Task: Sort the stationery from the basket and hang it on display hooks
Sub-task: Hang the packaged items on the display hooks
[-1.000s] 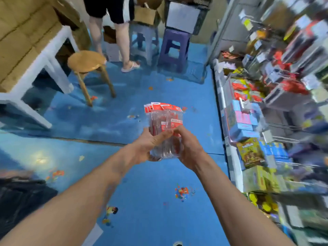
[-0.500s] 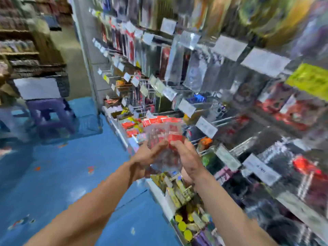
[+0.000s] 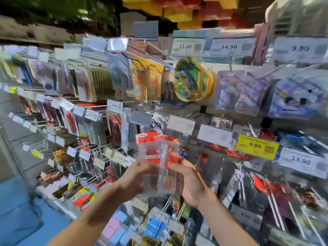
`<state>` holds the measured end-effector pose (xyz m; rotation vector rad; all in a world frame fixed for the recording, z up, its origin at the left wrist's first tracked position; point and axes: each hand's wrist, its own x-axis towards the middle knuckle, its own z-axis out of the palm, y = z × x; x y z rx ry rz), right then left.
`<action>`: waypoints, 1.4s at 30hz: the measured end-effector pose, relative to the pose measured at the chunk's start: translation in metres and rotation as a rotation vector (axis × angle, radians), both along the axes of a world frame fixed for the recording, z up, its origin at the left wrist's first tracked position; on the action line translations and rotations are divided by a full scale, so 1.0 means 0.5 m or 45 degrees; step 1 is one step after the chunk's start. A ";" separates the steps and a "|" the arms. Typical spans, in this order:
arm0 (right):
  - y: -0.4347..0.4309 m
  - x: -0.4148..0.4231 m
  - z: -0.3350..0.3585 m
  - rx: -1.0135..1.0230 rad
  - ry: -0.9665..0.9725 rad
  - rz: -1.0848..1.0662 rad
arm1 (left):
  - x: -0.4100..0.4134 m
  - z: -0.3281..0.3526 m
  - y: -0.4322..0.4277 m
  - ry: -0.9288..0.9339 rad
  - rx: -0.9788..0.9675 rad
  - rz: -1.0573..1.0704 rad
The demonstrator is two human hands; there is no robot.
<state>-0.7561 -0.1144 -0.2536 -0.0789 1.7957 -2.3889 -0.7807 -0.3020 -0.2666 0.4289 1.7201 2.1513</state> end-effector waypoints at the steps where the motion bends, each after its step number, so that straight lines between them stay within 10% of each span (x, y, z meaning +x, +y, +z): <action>1: -0.004 0.007 0.008 0.004 -0.020 -0.005 | -0.010 0.005 -0.012 0.018 0.019 -0.034; 15: 0.001 0.131 0.093 0.224 0.001 -0.461 | 0.008 0.120 -0.105 0.142 0.118 -0.321; 42: -0.070 0.287 -0.180 0.342 -0.301 -0.715 | 0.049 0.000 -0.141 -0.018 -0.172 -0.721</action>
